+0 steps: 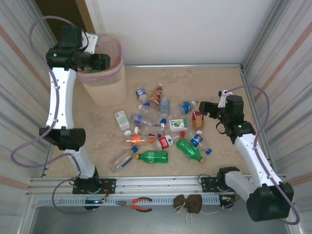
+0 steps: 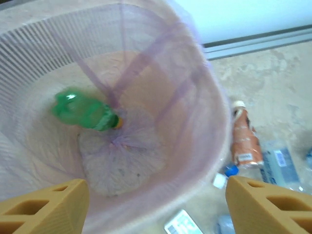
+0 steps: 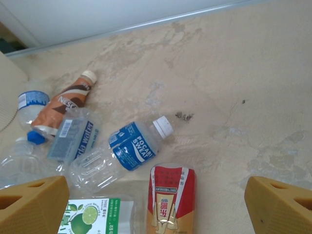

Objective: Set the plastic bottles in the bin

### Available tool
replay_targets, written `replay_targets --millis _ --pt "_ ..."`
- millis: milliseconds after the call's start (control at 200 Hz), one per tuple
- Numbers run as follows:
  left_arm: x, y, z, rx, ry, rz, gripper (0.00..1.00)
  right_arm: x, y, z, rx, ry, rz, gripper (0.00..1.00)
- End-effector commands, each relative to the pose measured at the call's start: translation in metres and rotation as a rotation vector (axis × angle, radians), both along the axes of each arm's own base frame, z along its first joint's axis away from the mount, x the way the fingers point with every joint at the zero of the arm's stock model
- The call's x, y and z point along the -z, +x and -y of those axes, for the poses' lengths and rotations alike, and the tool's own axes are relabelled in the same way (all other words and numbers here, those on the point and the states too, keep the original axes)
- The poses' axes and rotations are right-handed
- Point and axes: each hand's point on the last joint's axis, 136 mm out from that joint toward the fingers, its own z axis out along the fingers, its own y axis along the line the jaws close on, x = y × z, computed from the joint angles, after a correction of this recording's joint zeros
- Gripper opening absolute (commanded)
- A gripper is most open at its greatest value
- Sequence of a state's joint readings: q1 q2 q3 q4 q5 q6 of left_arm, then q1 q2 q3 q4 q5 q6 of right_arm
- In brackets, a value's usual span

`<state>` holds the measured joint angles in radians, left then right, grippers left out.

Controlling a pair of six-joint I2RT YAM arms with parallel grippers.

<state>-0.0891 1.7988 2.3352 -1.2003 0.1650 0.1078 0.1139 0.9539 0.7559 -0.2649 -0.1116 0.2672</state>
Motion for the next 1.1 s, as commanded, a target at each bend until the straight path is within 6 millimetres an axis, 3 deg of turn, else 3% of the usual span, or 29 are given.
replay_targets --millis 0,180,571,792,937,1092 --pt "0.011 -0.029 0.018 0.043 0.005 -0.052 0.74 -0.019 -0.006 -0.008 -0.025 0.042 0.025 0.92" --pt "0.047 -0.076 0.038 0.064 0.031 -0.147 0.74 -0.018 -0.012 -0.012 -0.049 0.05 0.021 0.92" --pt "0.161 -0.176 0.074 0.055 0.008 -0.414 0.74 -0.017 -0.028 -0.016 -0.08 0.073 0.011 0.92" --pt "0.221 -0.237 0.075 0.012 0.05 -0.546 0.78 -0.013 -0.037 -0.017 -0.079 0.09 0.004 0.92" --pt "0.248 -0.27 0.065 -0.039 0.078 -0.6 0.79 -0.011 -0.04 -0.018 -0.084 0.105 -0.003 0.92" --pt "0.263 -0.292 0.066 -0.076 0.081 -0.604 0.86 -0.012 -0.041 -0.019 -0.086 0.11 -0.005 0.92"
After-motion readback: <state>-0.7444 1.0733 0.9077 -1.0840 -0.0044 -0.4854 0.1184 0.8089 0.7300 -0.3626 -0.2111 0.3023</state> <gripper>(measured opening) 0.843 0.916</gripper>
